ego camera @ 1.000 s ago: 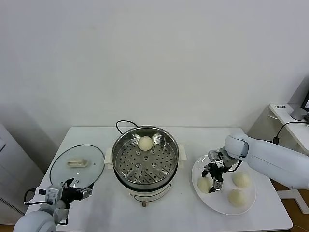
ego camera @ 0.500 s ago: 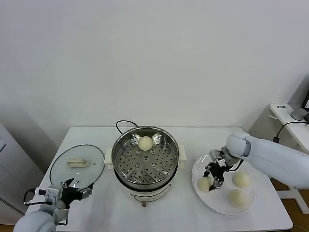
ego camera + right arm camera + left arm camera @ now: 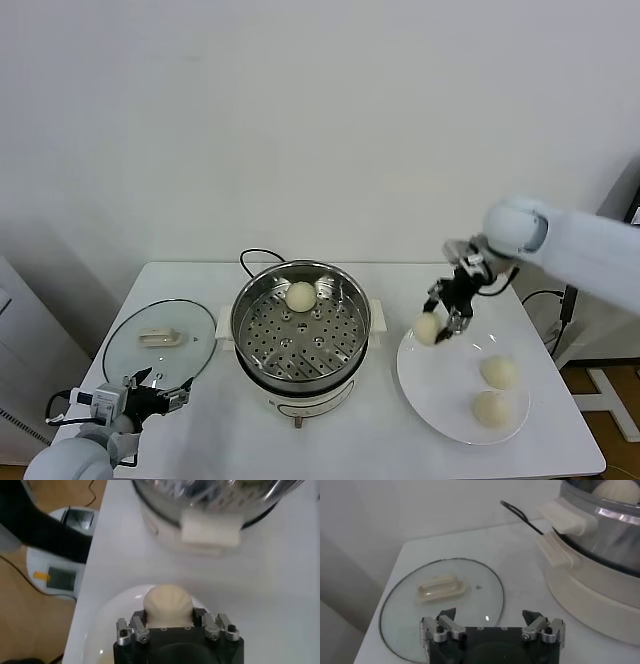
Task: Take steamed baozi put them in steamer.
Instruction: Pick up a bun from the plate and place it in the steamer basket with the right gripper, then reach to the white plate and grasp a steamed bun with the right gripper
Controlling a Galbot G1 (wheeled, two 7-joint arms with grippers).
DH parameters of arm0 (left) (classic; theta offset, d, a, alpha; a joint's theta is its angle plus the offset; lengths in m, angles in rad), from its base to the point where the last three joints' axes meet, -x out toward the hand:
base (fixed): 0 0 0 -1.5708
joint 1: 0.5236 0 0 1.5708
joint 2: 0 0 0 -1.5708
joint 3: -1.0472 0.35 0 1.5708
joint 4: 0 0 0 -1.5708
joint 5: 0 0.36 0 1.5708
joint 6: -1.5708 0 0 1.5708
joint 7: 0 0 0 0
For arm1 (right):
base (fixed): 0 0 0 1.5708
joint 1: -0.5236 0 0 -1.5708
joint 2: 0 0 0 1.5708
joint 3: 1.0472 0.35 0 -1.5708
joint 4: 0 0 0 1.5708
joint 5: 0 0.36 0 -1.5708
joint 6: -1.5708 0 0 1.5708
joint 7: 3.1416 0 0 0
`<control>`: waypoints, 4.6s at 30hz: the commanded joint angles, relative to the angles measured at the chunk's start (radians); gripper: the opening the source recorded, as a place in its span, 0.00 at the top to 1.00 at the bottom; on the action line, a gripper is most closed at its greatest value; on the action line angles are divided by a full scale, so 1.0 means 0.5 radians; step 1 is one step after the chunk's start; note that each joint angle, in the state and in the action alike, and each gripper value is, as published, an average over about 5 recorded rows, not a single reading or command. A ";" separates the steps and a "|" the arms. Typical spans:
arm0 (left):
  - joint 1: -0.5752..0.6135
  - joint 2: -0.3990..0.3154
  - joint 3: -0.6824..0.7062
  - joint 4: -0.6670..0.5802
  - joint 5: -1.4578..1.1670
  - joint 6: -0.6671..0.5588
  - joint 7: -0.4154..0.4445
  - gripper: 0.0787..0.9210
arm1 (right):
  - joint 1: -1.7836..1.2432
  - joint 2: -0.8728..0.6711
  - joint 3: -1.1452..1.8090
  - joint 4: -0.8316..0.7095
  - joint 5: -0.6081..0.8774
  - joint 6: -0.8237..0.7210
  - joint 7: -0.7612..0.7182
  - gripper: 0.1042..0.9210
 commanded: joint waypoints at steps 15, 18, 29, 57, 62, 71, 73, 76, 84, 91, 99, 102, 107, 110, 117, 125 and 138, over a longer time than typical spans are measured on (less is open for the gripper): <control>-0.015 0.013 0.007 0.023 -0.005 -0.011 0.004 0.12 | 0.069 0.811 0.009 -0.123 0.874 -0.402 0.550 0.44; -0.014 0.019 0.007 0.025 -0.007 -0.013 0.005 0.12 | -0.019 0.926 0.036 -0.203 0.875 -0.415 0.589 0.44; -0.024 0.041 0.001 0.037 -0.040 -0.017 0.005 0.12 | -0.300 1.189 0.086 -0.416 0.832 -0.463 0.706 0.44; -0.023 0.047 -0.005 0.069 -0.049 -0.043 0.009 0.12 | -0.523 1.287 0.100 -0.559 0.703 -0.536 0.864 0.43; -0.030 0.050 -0.005 0.082 -0.049 -0.047 0.011 0.12 | -0.504 1.285 0.121 -0.565 0.702 -0.525 0.854 0.28; -0.036 0.054 -0.012 0.072 -0.051 -0.043 0.010 0.12 | -0.168 0.995 0.098 -0.376 0.533 -0.465 0.572 0.12; -0.036 0.050 -0.016 0.069 -0.051 -0.042 0.010 0.12 | -0.050 0.859 0.047 -0.310 0.455 -0.410 0.448 0.12; -0.035 0.043 -0.019 0.062 -0.052 -0.042 0.009 0.12 | 0.078 0.652 -0.018 -0.228 0.337 -0.324 0.294 0.12; -0.026 0.043 -0.040 0.042 -0.067 -0.039 0.008 0.12 | 0.259 0.090 -0.226 -0.034 0.018 -0.114 0.048 0.12; -0.021 0.055 -0.046 0.044 -0.072 -0.037 0.007 0.12 | 0.107 -0.260 -0.224 0.027 -0.212 -0.001 -0.010 0.12; -0.017 0.046 -0.050 0.040 -0.071 -0.036 0.006 0.12 | -0.158 -0.406 -0.135 0.029 -0.426 0.068 -0.002 0.12; -0.015 0.040 -0.055 0.046 -0.071 -0.038 0.006 0.12 | -0.272 -0.452 -0.072 0.025 -0.511 0.102 0.000 0.12; -0.014 0.038 -0.061 0.050 -0.071 -0.039 0.006 0.12 | -0.497 -0.524 0.117 0.016 -0.662 0.158 -0.008 0.12; -0.017 0.041 -0.062 0.053 -0.071 -0.038 0.006 0.12 | -0.626 -0.550 0.224 0.013 -0.748 0.189 -0.030 0.12; -0.022 0.041 -0.060 0.058 -0.070 -0.034 0.005 0.12 | -0.947 -0.581 0.455 -0.012 -0.887 0.252 -0.063 0.12; -0.029 0.041 -0.056 0.068 -0.068 -0.030 0.004 0.12 | -1.263 -0.584 0.725 -0.034 -0.972 0.283 -0.073 0.12; -0.036 0.040 -0.046 0.083 -0.066 -0.031 0.005 0.12 | -1.448 -0.544 0.878 -0.116 -1.108 0.343 -0.066 0.12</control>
